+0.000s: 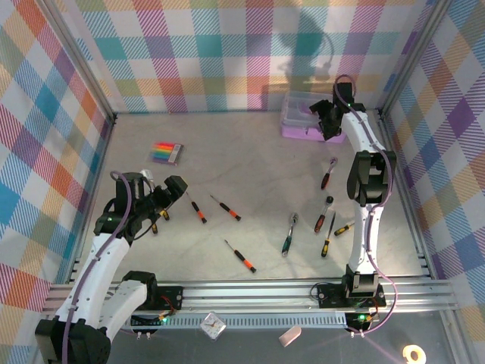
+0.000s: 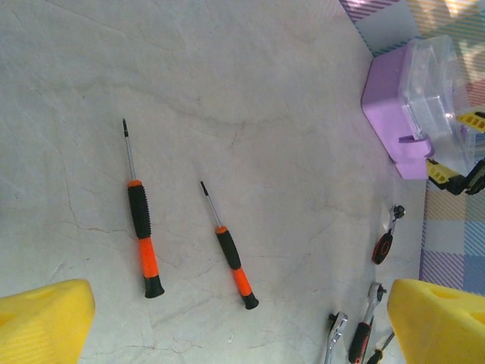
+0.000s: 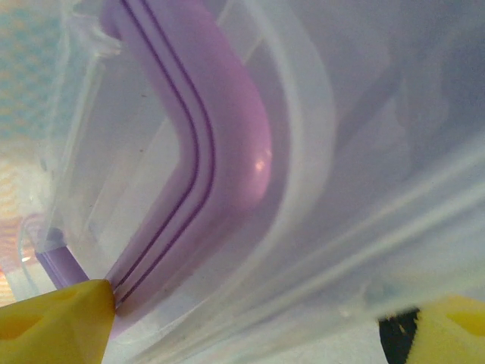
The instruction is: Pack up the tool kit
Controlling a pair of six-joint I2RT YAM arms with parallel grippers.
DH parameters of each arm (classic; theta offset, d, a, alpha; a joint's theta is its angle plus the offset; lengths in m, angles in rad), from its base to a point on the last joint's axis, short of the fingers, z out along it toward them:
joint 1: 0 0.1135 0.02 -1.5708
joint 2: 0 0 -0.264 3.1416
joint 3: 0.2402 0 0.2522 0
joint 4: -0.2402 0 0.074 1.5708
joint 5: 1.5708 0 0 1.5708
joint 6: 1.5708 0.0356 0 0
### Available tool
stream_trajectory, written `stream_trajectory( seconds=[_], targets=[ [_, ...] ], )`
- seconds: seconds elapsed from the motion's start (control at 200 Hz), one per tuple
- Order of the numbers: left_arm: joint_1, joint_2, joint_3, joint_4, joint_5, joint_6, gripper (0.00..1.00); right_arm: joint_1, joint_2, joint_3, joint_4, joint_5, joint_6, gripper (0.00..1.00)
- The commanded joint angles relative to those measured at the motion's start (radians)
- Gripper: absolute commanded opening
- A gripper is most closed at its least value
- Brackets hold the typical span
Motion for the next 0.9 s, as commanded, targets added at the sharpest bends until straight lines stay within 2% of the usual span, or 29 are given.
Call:
stream_trajectory(
  seconds=[0.0, 0.19, 0.505, 0.595, 0.77, 0.895],
  targets=[
    [-0.016, 0.016, 0.029, -0.014, 0.002, -0.005, 0.98, 0.028, -0.014, -0.054, -0.120, -0.078, -0.125, 0.85],
    [-0.040, 0.026, 0.051, -0.001, -0.009, -0.011, 0.98, 0.056, -0.032, -0.070, -0.164, -0.108, -0.227, 0.84],
    [-0.081, 0.026, 0.099, -0.038, -0.034, -0.002, 0.97, 0.096, -0.180, -0.347, -0.072, -0.155, -0.315, 0.83],
    [-0.094, 0.033, 0.114, -0.039, -0.047, -0.003, 0.97, 0.141, -0.227, -0.422, -0.059, -0.153, -0.364, 0.81],
    [-0.133, 0.090, 0.181, -0.054, -0.074, -0.049, 0.95, 0.282, -0.320, -0.527, -0.025, -0.030, -0.459, 0.80],
    [-0.181, 0.168, 0.274, -0.124, -0.120, -0.007, 0.95, 0.372, -0.370, -0.611, -0.015, -0.019, -0.569, 0.80]
  ],
)
